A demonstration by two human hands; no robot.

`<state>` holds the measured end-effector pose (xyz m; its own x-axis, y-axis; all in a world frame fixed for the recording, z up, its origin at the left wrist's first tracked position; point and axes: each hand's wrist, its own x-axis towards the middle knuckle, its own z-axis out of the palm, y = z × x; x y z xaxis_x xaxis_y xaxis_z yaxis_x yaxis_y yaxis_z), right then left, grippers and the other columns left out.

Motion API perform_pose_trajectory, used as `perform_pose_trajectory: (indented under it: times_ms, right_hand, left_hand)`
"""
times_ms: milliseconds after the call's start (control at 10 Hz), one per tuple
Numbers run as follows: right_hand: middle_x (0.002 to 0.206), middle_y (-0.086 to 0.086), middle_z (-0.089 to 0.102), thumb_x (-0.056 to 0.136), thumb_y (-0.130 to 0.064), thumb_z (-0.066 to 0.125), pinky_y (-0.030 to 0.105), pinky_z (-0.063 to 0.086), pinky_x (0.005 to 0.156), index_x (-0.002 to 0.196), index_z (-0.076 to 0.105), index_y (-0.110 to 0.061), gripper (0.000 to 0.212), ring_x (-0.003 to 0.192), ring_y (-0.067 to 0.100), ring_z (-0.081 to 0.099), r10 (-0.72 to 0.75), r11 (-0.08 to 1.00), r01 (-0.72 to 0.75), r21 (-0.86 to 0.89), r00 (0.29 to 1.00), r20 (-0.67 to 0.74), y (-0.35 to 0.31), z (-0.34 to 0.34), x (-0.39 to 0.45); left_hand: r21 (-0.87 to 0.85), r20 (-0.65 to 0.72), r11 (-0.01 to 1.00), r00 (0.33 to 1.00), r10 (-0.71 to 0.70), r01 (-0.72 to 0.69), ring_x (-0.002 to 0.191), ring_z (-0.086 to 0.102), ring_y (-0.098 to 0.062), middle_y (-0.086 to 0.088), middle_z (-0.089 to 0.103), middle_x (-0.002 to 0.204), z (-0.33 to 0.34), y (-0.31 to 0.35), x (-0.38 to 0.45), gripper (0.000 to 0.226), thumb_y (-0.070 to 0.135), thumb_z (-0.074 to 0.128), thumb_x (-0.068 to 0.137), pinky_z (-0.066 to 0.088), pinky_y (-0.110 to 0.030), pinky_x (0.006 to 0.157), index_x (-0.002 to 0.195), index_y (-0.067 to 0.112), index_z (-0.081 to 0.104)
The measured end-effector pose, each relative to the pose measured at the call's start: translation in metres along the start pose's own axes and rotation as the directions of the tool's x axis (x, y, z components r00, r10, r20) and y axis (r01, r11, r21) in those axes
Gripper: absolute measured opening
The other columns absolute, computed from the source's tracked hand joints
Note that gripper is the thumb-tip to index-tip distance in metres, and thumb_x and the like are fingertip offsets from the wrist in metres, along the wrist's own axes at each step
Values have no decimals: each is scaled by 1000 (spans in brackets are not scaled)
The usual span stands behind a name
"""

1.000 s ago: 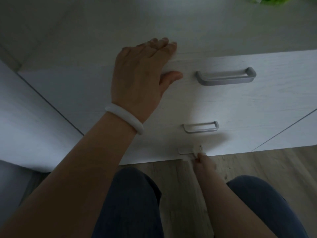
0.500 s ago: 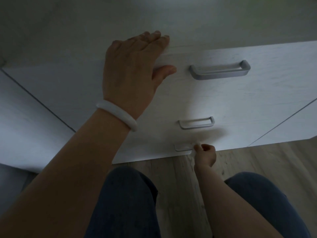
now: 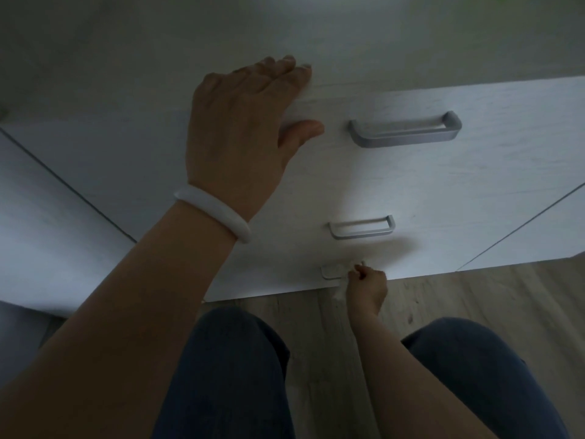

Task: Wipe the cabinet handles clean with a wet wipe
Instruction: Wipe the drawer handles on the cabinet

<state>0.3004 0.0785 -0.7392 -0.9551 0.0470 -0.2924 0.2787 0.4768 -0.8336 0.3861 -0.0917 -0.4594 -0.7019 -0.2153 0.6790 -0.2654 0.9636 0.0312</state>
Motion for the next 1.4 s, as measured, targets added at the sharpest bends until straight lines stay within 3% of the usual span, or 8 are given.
perform_pose_trajectory:
  times_ms: [200, 400, 500, 700, 900, 1100, 1200, 1400]
  right_hand:
    - [103, 8, 58, 91, -6, 56, 27, 47, 78, 108, 64, -4, 18, 87, 23, 59, 127, 986, -118, 117, 990, -69, -5, -3, 9]
    - [95, -3, 56, 90, -6, 58, 0, 33, 62, 106, 67, -5, 18, 86, 11, 56, -65, 998, 63, 15, 975, 214, -2, 10, -16]
    - [114, 3, 58, 91, -7, 58, 7, 34, 85, 109, 70, -8, 22, 105, 18, 55, -58, 998, 60, -36, 996, 67, 2, 8, -8]
    - [107, 6, 60, 92, -7, 54, 15, 38, 73, 112, 65, -6, 24, 93, 18, 57, -110, 977, 152, -147, 960, 258, -4, 22, -21]
    - [113, 13, 62, 91, -7, 57, 19, 44, 77, 111, 69, -6, 24, 92, 24, 61, -24, 997, 28, -66, 998, 64, -3, 12, -8]
    - [102, 4, 56, 92, -4, 55, 8, 49, 55, 112, 64, -3, 22, 66, 13, 57, -160, 962, 221, -162, 933, 323, -2, 19, -17]
    - [113, 12, 60, 91, -6, 53, 27, 50, 80, 110, 66, -10, 23, 95, 27, 61, -115, 973, 154, -174, 970, 215, 0, 12, -7]
    - [117, 16, 53, 92, -5, 49, 31, 42, 82, 110, 63, -4, 23, 103, 31, 53, -237, 921, 321, -222, 912, 334, 3, 20, -17]
  left_hand:
    - [17, 14, 1000, 1000, -8, 7, 133, 45, -15, 6, 49, 144, 0, 1, 0, 59, 62, 41, 91, 29, -41, 107, 138, 27, 50]
    - [15, 26, 1000, 1000, -12, 12, 134, 44, -14, 6, 48, 145, 1, 1, 0, 59, 62, 41, 91, 29, -40, 107, 138, 28, 49]
    - [24, 20, 1000, 1000, -6, 5, 133, 45, -14, 6, 48, 144, 1, 1, -1, 59, 62, 41, 91, 29, -39, 107, 138, 28, 49]
    - [20, 40, 1000, 999, -19, 18, 135, 43, -13, 7, 47, 145, 1, 0, 2, 59, 62, 41, 90, 28, -39, 108, 139, 28, 49]
    - [-8, -6, 1000, 1000, -6, 6, 130, 49, -16, 3, 53, 141, 1, 2, 1, 57, 58, 46, 90, 32, -40, 105, 135, 24, 54]
    - [5, -4, 1000, 1000, -16, 16, 131, 48, -15, 5, 52, 142, 0, 2, 0, 57, 59, 45, 90, 31, -38, 105, 136, 26, 53]
    - [1, 2, 1000, 1000, -13, 13, 131, 48, -14, 4, 52, 141, -1, 3, 1, 57, 59, 45, 90, 29, -36, 103, 135, 26, 54]
    - [3, 15, 1000, 1000, -16, 16, 132, 46, -15, 4, 51, 143, -1, 2, 0, 57, 59, 45, 90, 31, -38, 105, 137, 26, 52]
